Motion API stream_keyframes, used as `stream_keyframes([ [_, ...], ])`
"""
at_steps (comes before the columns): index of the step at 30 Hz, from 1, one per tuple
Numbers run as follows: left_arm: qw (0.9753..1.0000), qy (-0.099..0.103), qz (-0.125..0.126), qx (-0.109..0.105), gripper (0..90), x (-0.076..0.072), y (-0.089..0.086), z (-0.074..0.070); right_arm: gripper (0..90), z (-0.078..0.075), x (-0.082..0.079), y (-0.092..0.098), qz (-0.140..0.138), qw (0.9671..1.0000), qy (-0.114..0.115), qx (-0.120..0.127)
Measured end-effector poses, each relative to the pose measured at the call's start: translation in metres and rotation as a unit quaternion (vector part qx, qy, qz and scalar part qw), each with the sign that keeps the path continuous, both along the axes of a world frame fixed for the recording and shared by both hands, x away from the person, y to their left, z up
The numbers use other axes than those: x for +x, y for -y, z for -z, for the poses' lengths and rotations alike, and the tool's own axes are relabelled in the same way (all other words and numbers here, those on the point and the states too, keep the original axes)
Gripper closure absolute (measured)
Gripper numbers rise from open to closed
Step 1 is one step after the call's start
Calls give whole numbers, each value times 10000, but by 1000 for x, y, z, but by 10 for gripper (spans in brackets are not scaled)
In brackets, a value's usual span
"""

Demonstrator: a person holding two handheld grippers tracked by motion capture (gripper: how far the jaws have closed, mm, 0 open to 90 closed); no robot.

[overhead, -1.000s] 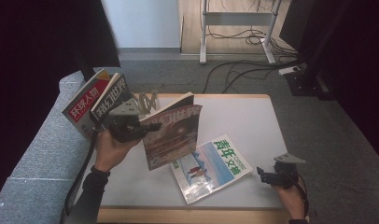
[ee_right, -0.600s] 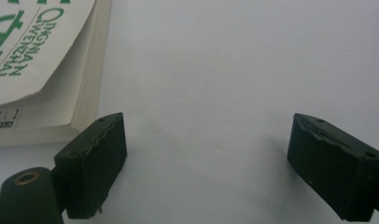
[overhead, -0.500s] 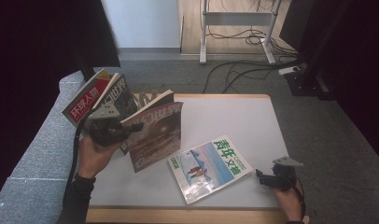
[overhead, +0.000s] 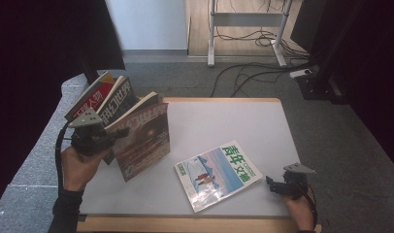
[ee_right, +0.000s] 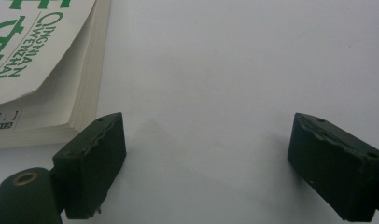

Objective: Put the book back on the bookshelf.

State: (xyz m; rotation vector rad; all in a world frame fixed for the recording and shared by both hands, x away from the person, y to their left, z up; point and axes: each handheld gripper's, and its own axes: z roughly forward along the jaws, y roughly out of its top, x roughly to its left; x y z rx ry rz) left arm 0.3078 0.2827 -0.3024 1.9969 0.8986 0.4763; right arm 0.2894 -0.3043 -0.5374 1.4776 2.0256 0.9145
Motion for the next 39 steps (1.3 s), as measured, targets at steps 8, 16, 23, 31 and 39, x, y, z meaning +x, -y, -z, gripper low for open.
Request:
stream_keyframes([
  [8,9992,-6,-368,120,841,-2,-17,-1,108,0,0,0,-2,10000,6,1],
  [16,9977,-54,-671,79,841,3,-32,2,108,0,0,0,-3,10000,6,1],
  [23,9952,-110,-960,135,841,11,-41,4,108,0,0,0,-2,10000,7,-1],
  [31,9924,-176,-1215,107,841,24,-40,8,108,0,0,0,-1,10000,6,-2],
  [39,9899,-206,-1398,109,841,39,-34,10,108,0,0,0,-2,10000,6,-1],
])
